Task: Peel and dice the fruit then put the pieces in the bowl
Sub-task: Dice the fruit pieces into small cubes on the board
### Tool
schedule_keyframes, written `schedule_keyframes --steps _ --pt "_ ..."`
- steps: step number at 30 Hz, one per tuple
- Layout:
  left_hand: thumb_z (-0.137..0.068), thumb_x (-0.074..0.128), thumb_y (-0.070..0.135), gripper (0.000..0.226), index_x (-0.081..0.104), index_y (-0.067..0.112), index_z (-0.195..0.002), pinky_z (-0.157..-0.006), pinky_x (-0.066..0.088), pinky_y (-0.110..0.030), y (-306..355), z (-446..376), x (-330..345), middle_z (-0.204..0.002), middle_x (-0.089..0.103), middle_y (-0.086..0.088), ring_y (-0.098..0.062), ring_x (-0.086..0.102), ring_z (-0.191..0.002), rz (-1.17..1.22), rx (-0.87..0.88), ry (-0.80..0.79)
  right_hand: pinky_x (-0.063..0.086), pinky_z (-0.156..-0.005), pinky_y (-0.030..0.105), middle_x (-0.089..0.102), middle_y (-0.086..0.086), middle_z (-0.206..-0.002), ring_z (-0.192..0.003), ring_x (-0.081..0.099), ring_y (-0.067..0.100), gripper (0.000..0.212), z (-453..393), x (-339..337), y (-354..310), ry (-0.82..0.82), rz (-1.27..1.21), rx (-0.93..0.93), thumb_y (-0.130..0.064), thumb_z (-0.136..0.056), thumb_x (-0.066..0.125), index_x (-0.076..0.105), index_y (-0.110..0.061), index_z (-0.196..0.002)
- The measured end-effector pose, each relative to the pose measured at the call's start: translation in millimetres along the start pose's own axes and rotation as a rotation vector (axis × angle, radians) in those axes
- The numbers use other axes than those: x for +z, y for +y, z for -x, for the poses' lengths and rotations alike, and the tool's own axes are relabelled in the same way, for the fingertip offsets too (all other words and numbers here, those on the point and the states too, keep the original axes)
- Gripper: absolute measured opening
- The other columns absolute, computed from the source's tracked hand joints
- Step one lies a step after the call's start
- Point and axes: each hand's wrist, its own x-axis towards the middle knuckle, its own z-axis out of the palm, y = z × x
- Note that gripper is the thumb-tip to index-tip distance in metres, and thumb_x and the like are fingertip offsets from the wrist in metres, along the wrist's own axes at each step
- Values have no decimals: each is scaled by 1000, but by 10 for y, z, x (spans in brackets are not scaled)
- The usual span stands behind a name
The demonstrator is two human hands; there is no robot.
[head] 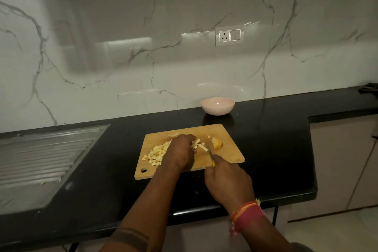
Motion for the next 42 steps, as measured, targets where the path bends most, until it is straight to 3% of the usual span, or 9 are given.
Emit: schedule_keyframes --steps 6,8,10,15,18,21,34,38,42 --pt "-98 65 27 21 75 20 -114 -80 49 -27 32 -2 53 -109 74 -2 -16 65 -92 48 -38 124 36 -52 23 59 -11 -75 -65 53 5 49 -11 -41 18 -45 -59 -49 -37 -96 42 49 -41 -144" --pt "-98 62 42 28 77 20 -107 -74 48 -27 69 0 61 -106 75 0 -12 63 -84 88 -55 87 35 -50 23 59 -11 -75 -64 54 6 47 -58 -46 40 -30 -87 -29 -36 -95 43 54 -39 -141" --pt "-91 67 51 44 71 19 -122 -87 54 -34 99 -1 68 -120 69 -1 -18 65 -102 96 -66 29 38 -51 25 60 -10 -77 -66 56 7 46 -110 -50 74 -13 -110 18 -35 -95 44 56 -35 -139" --pt "-95 68 21 40 63 20 -134 -102 48 -34 37 -10 67 -131 62 -4 -22 59 -119 48 -16 31 42 -53 27 63 -6 -81 -69 58 11 47 -185 -31 68 -21 -112 21 -35 -95 43 55 -33 -141" --pt "-95 68 23 43 61 20 -137 -105 46 -34 -4 -1 47 -133 61 -5 -23 58 -122 39 0 14 38 -53 27 58 -8 -78 -70 56 12 49 -266 -10 63 -29 -85 -11 -35 -95 43 53 -36 -143" --pt "-96 66 18 51 54 17 -145 -108 42 -33 -55 12 20 -140 57 -7 -25 55 -127 11 6 -38 44 -60 29 69 -3 -95 -80 60 15 49 -365 22 57 -43 -49 -23 -35 -96 41 52 -35 -144" --pt "-93 67 5 40 66 23 -129 -94 53 -33 -27 -36 6 -117 70 1 -14 64 -101 93 -25 33 54 -72 32 69 -1 -112 -92 62 16 49 -467 30 54 -103 -17 -33 -37 -96 42 52 -35 -144" --pt "-97 64 11 38 65 20 -134 -103 48 -34 -67 -34 24 -130 66 -1 -19 61 -116 48 50 30 53 -65 30 67 -5 -98 -80 60 11 48 -467 25 75 -63 -61 -21 -37 -96 42 52 -37 -143" --pt "-98 64 15 33 68 20 -130 -100 50 -34 -116 -2 65 -128 68 0 -19 62 -114 9 77 89 44 -55 26 59 -9 -80 -71 57 9 48 -425 45 55 -73 -25 -63 -36 -95 43 53 -38 -142"
